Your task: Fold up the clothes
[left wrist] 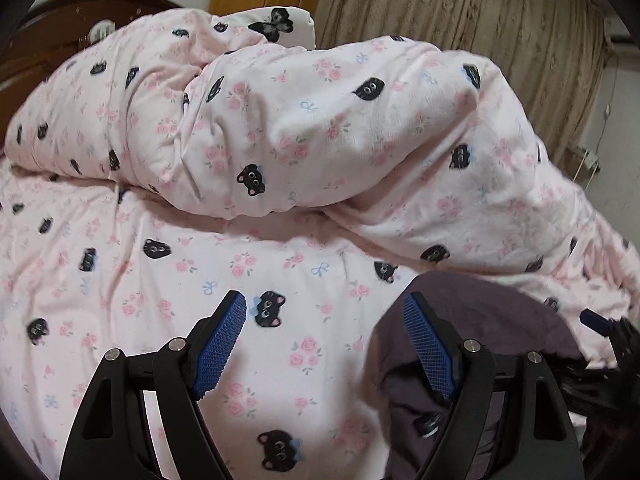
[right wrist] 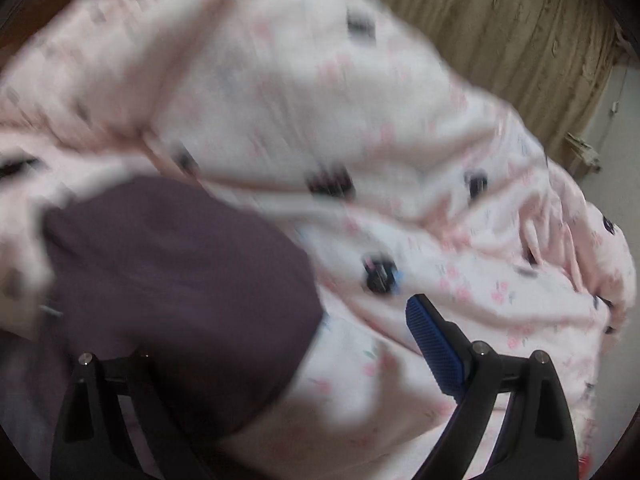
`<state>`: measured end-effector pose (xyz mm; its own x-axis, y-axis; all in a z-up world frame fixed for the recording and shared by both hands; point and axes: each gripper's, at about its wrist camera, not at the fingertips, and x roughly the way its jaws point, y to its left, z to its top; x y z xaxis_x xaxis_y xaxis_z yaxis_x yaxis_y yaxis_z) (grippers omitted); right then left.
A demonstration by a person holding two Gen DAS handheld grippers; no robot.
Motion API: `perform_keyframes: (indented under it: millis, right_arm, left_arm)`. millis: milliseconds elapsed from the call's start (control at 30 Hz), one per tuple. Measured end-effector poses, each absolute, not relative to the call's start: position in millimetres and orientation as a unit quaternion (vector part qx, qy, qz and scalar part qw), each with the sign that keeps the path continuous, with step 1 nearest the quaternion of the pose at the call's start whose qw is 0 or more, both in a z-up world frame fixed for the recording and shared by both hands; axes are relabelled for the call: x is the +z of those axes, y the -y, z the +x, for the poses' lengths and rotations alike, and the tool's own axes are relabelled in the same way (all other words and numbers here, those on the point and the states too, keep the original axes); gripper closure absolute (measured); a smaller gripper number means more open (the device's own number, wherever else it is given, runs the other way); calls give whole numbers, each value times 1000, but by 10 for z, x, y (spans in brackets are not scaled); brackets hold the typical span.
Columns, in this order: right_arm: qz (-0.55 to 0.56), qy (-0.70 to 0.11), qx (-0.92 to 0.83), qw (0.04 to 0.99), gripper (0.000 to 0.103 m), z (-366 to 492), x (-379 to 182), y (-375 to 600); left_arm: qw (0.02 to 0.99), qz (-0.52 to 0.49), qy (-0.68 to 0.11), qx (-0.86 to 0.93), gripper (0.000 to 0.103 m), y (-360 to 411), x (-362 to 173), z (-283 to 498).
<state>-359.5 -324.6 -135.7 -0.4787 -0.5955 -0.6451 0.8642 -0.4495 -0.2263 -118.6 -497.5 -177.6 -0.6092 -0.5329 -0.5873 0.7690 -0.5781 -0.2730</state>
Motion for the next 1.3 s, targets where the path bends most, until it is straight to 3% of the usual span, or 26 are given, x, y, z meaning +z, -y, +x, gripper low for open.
perform_keyframes:
  millis: [133,200,300,500,600,900,1300]
  right_arm:
    - [217,-160,-803,532,7,-3528,-1013,2905]
    - [224,-141,-815,515,7,-3590,-979,2908]
    - [239,-152,-838,466,7,-3703,-1057,3038]
    - [293,-280,-828,386,8,-3735,-1661,3389]
    - [301,-269,-828,390,8,-3739,-1672,3360]
    - [260,-177,-834,454,7,-3390,-969,2699]
    - [316,-193,-787,494,7,-2403,-1165,1872]
  left_arm:
    - [372,225,-238,-869,25,4979,-1731,-1288]
    - [370,245,-220,-869,25,4962,-1789,-1398]
    - [373,292,-200,-858,25,4938,-1991,-1569]
    - [390,359,-185,-828,25,4969,-2323,-1680]
    - [387,341,-209,-831,26,4988,-2239,-1577]
    - [388,237,-240,-858,26,4616,-1389,-923]
    - [398,250,-262,-843,26,3710,-1291,68]
